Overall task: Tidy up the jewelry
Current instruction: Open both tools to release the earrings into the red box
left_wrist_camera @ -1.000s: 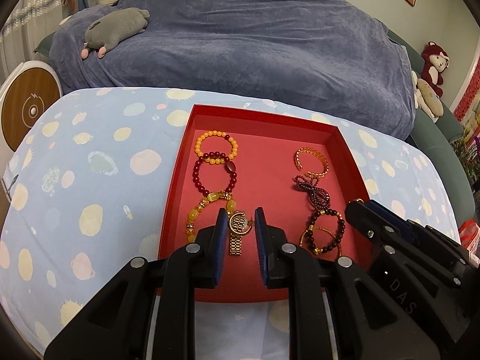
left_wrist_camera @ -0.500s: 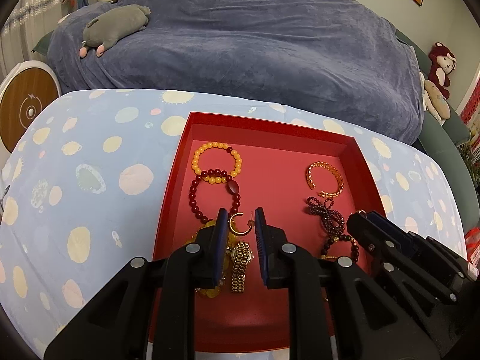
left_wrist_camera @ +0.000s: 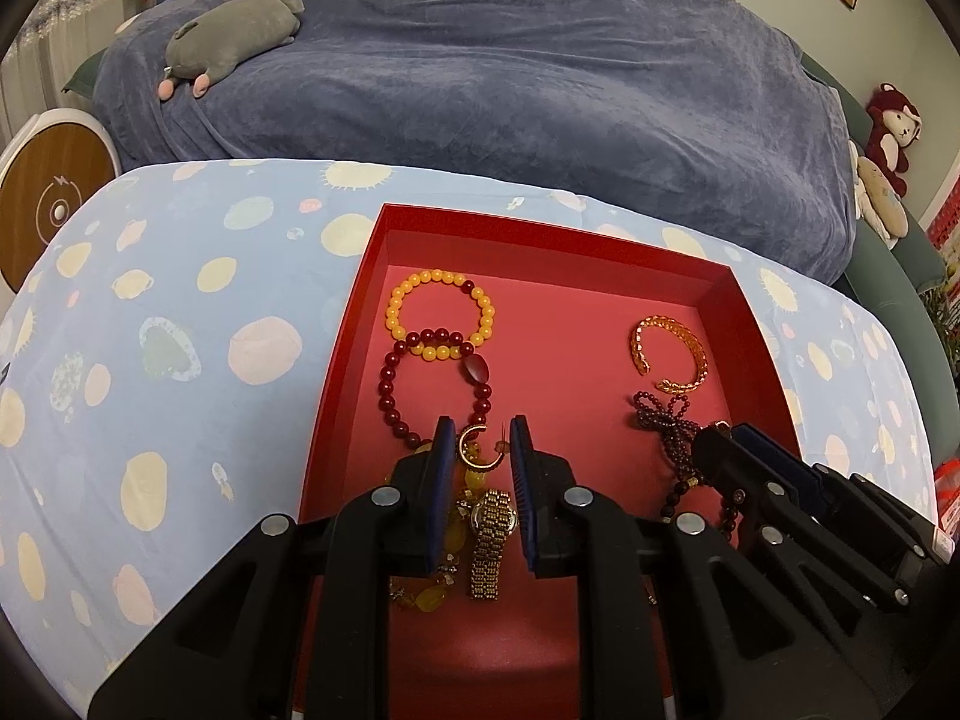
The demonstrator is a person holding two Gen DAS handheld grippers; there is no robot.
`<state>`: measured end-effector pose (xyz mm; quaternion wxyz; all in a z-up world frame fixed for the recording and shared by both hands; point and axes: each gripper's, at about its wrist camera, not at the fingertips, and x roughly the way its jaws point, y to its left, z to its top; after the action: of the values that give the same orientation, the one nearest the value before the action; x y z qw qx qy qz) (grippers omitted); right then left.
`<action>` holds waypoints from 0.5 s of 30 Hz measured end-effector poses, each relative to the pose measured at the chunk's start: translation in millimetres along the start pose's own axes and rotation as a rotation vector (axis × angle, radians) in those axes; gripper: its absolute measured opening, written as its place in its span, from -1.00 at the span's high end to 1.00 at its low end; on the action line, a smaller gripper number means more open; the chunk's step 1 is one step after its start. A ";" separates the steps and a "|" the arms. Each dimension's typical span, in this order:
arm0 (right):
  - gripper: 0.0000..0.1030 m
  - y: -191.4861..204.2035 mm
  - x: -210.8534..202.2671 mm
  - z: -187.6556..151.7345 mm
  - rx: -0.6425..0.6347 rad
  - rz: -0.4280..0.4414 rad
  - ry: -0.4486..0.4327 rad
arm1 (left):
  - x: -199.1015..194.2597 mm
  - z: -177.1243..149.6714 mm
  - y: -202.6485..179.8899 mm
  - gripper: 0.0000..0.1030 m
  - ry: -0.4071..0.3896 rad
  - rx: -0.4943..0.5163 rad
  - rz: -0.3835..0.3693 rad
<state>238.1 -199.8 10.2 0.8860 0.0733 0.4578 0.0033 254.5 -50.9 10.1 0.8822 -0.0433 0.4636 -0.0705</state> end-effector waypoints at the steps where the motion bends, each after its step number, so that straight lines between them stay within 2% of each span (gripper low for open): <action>1: 0.66 0.1 0.1 -0.2 0.000 -0.003 0.001 | -0.1 -0.2 -0.2 0.64 0.000 0.000 0.007; 7: 0.65 2.5 1.8 -0.2 -0.003 -0.005 0.008 | -0.1 -0.9 1.8 0.64 0.008 -0.008 0.016; 12: 0.65 3.8 -0.8 -1.6 -0.006 -0.013 -0.001 | -2.7 -1.6 2.9 0.45 0.002 -0.007 0.024; 15: 0.65 4.9 -3.2 -1.9 -0.007 -0.016 -0.002 | -7.0 -1.5 3.5 0.45 -0.005 -0.005 0.020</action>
<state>235.0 -195.0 12.3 0.8868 0.0663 0.4573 -0.0022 249.6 -46.3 14.4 0.8839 -0.0410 0.4619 -0.0605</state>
